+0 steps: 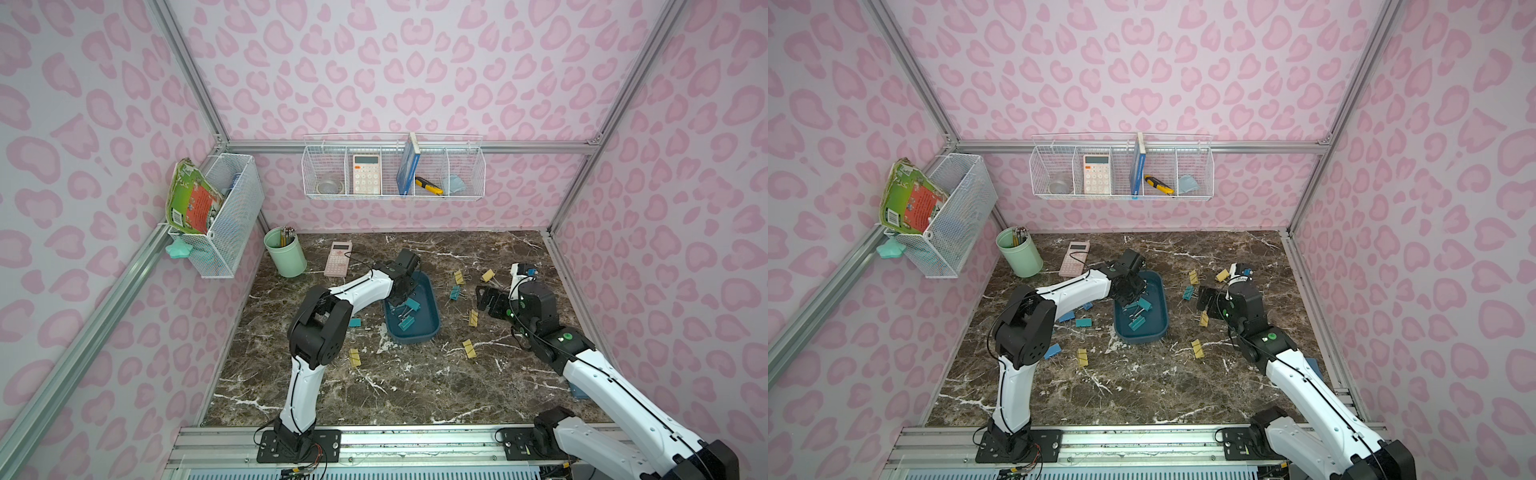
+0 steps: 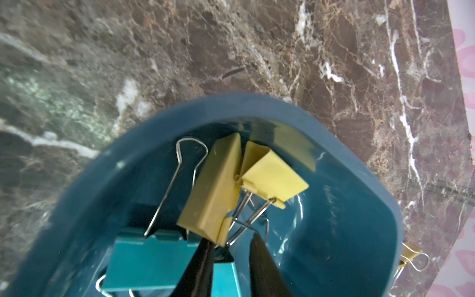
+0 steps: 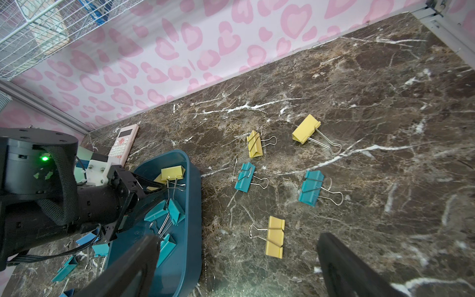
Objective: Take out the binder clips from the storage box
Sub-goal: Pick up the binder clip from the storage box.
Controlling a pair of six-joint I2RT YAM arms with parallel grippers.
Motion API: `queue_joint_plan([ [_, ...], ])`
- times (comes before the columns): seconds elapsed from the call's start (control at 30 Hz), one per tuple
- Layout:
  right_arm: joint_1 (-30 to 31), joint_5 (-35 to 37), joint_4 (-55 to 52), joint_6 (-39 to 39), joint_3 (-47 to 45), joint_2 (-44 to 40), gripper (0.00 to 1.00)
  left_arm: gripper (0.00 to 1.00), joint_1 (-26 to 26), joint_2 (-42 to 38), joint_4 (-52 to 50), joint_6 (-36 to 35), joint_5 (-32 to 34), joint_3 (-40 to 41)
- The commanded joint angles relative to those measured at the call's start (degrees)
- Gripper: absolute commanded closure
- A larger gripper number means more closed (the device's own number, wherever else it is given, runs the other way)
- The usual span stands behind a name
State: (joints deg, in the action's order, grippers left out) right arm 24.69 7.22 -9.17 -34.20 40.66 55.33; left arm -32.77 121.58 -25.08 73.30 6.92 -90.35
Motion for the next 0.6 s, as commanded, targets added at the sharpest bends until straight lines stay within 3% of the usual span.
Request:
queue_joint_plan([
  [0.0,-0.01,0.07,1.13,1.05,0.51,0.33,0.01,0.75,0.33,0.89,-0.9,-1.03,1.25,-0.88],
  [0.27,-0.08,-0.06,1.79,1.16,0.26,0.7,0.01,0.88,0.72,1.73,-1.15,-1.91,1.77,-1.94],
  [0.57,-0.08,-0.54,2.07,1.06,0.16,1.01,0.01,0.82,0.77,-0.26,-1.12,-2.03,1.31,-2.11],
])
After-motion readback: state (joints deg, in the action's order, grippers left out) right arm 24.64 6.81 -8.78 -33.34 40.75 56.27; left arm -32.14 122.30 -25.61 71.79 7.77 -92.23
